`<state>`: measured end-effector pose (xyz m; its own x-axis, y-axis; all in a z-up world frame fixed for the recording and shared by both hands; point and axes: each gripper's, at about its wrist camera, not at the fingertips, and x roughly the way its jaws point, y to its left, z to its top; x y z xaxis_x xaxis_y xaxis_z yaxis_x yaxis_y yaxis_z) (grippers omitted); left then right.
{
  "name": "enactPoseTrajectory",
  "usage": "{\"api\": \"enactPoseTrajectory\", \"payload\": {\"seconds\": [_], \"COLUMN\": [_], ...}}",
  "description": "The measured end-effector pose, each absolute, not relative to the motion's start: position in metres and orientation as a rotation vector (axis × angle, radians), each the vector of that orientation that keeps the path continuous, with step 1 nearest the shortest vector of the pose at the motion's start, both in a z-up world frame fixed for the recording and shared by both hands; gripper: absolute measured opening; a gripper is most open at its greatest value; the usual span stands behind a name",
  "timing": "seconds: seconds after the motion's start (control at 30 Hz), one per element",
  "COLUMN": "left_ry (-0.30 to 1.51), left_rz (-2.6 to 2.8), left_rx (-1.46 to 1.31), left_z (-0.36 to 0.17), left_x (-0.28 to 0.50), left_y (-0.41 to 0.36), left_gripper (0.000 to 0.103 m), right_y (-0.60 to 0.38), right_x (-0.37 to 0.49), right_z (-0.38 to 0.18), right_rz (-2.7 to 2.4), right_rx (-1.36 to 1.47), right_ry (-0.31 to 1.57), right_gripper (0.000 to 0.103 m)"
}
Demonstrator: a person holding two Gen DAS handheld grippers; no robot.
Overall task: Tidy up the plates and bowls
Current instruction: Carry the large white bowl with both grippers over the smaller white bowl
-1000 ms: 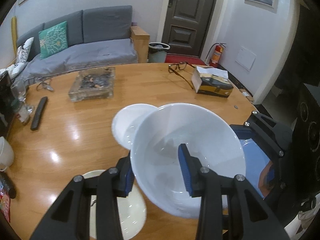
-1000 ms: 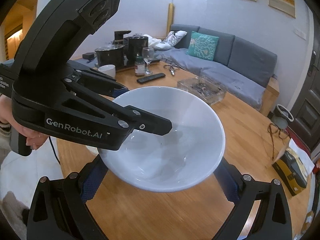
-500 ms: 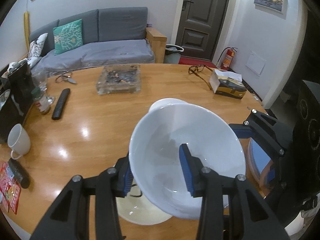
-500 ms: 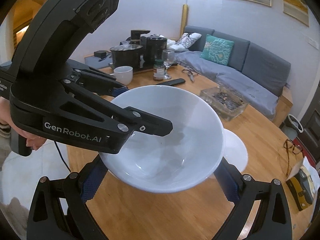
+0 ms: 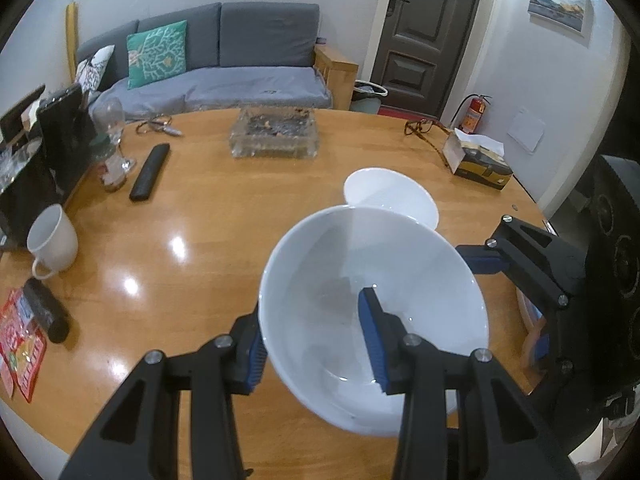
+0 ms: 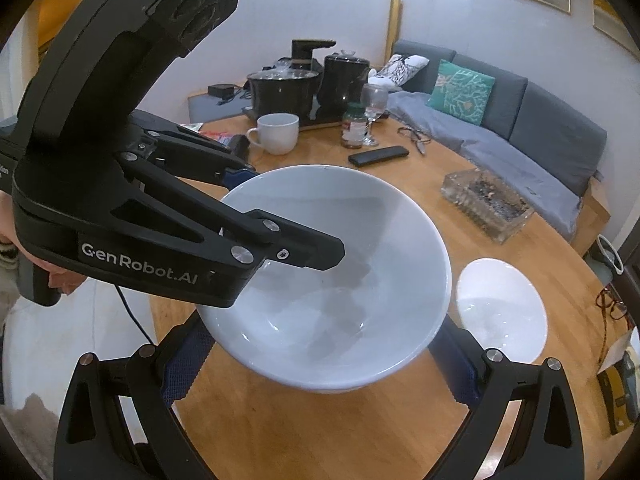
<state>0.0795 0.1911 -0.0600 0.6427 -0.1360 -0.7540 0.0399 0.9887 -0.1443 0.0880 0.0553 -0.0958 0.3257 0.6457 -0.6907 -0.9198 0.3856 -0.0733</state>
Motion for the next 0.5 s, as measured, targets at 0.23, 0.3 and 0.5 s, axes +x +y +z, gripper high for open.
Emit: {"api": "enactPoseTrajectory", "payload": {"seconds": [0.23, 0.3, 0.5], "left_ry": [0.88, 0.881, 0.895], "left_rz": [-0.103, -0.106, -0.114], "left_rx": [-0.133, -0.137, -0.139], "left_z": [-0.07, -0.072, -0.079], "left_x": [0.08, 0.082, 0.087], "left_y": [0.195, 0.195, 0.192], "left_gripper": [0.038, 0.038, 0.038], "right_y": [0.064, 0.065, 0.064], "right_x": [0.091, 0.093, 0.099], "right_z": [-0.106, -0.107, -0.113], "right_rz": [1.084, 1.082, 1.075], "right_rx": [-0.523, -0.524, -0.528], "right_ry": [0.655, 0.66, 0.682], "right_gripper": [0.097, 0.097, 0.097]}}
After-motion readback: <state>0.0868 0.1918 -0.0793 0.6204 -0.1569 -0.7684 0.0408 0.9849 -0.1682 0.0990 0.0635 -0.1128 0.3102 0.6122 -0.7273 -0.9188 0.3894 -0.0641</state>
